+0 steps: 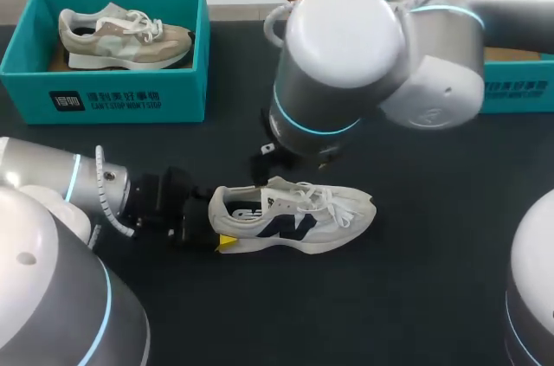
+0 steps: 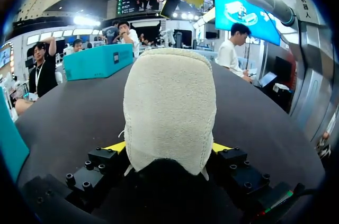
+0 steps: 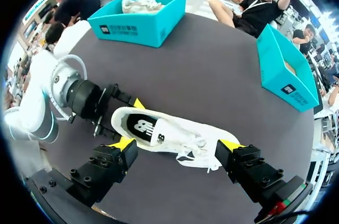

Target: Take the shoe out of the shoebox, open the shoe tongue, remove and reinsert the insole, then place the shoe into the shoebox

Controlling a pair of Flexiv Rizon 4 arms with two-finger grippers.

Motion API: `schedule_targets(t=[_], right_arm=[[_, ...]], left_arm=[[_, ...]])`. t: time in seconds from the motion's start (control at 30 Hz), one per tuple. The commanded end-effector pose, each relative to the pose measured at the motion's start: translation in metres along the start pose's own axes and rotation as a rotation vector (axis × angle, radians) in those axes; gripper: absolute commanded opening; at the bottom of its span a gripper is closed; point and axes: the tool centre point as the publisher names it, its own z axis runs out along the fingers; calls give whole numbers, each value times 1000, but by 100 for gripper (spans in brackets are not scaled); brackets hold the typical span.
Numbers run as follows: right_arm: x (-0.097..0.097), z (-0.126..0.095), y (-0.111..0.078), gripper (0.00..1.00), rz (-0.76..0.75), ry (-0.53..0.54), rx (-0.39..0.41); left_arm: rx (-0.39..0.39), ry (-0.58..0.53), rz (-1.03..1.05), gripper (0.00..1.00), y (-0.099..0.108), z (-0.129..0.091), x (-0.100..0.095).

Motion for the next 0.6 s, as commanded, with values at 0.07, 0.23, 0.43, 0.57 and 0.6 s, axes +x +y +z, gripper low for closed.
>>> schedule_targets(t=[0.07, 0.23, 0.43, 0.57, 0.6], right_arm=[[31, 32, 3, 100, -1, -207, 10], [31, 32, 3, 100, -1, -207, 10], [31, 32, 3, 100, -1, -207, 10], [31, 39, 4, 100, 84, -158, 62], [31, 44, 2, 100, 99, -169, 90]], left_arm=[[-2, 2, 0, 0, 2, 3, 3], [-2, 2, 0, 0, 2, 3, 3], [-2, 2, 0, 0, 2, 3, 3], [-2, 2, 0, 0, 2, 3, 3], [-2, 2, 0, 0, 2, 3, 3]])
